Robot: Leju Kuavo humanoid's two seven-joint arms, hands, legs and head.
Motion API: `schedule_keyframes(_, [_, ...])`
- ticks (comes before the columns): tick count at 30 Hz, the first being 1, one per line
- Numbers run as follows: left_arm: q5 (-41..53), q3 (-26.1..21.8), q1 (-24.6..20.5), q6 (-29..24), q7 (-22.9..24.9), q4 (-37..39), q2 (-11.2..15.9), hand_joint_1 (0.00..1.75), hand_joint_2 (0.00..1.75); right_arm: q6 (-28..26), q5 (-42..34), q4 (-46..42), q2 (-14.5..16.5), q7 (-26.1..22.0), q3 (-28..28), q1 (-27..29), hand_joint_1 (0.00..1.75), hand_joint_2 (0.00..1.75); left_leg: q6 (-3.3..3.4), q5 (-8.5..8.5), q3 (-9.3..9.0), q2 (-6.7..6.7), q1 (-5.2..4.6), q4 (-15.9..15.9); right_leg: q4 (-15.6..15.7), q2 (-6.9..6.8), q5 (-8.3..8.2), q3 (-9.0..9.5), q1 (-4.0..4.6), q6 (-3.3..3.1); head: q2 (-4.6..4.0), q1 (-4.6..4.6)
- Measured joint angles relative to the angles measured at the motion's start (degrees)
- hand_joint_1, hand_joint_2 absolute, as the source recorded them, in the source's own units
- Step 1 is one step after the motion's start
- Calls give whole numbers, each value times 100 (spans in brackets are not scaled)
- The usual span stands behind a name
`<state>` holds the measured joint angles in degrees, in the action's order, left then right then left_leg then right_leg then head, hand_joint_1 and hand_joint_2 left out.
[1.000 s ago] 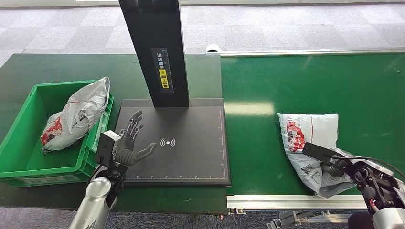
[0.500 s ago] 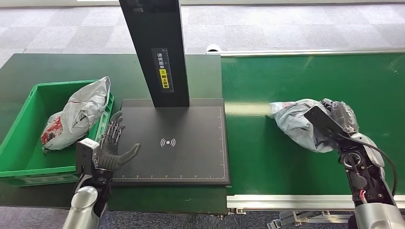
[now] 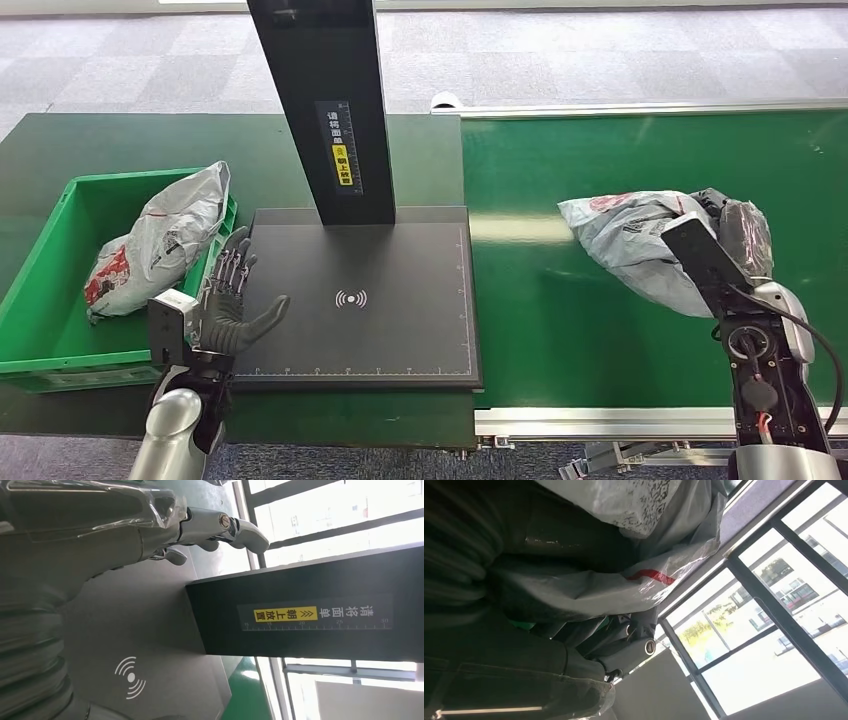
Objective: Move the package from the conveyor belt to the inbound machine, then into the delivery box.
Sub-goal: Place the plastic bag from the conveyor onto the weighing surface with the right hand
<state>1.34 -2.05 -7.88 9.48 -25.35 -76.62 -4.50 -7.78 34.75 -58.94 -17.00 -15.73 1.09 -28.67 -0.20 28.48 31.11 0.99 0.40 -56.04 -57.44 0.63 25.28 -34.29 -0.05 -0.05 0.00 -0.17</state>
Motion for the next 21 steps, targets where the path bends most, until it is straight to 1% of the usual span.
schedule_keyframes(2, [-24, 0, -2, -6, -37, -3, -1, 0, 175, -136, -62, -45, 18, -164, -39, 27, 175, 175, 0, 0, 0, 0, 1, 0, 0, 0, 0, 0, 1, 0, 0, 1])
schedule_keyframes(4, [-72, 0, -8, -28, -98, -3, -1, 0, 175, -432, -185, -149, 59, -488, -99, 84, 175, 175, 0, 0, 0, 1, 1, 0, 0, -1, 0, -1, 1, 0, 0, 0])
schedule_keyframes(8, [-229, 0, -53, -72, -255, 17, -1, 0, 175, -1326, -338, -625, 213, -1223, -221, 304, 175, 175, 0, 0, 1, 0, 1, 1, 0, 0, 1, -1, 2, 0, 0, 1])
schedule_keyframes(10, [-357, 0, -106, -125, -366, 44, -3, 0, 175, -1872, -47, -956, 301, -1519, -193, 435, 175, 175, 0, 0, 0, -1, 2, 1, 0, 1, 1, -1, 2, 0, 0, 0])
schedule_keyframes(12, [-515, 0, -190, -191, -475, 90, -8, 0, 175, -2307, 518, -1222, 383, -1696, -59, 534, 175, 175, 0, 1, 0, -3, 2, 2, 0, 4, 1, 0, 2, 0, 0, 1])
schedule_keyframes(15, [-737, 13, -387, -227, -570, 226, -11, 0, 175, -2720, 1536, -1360, 472, -1776, 448, 574, 175, 175, -1, -1, -2, -10, 2, 3, 0, 11, -1, 2, 2, -1, 0, 1])
schedule_keyframes(17, [-826, 39, -506, -220, -600, 333, -11, 0, 175, -2846, 1945, -1306, 493, -1758, 911, 511, 175, 175, -1, -3, -3, -10, 2, 3, -1, 11, -2, 3, 2, -2, 0, 1])
schedule_keyframes(21, [-950, 111, -677, -160, -644, 558, -11, 0, 175, -2800, 1853, -890, 532, -1936, 1853, 120, 175, 175, -2, -8, -4, -10, 2, 3, -2, 10, -4, 3, 3, -2, 0, 2])
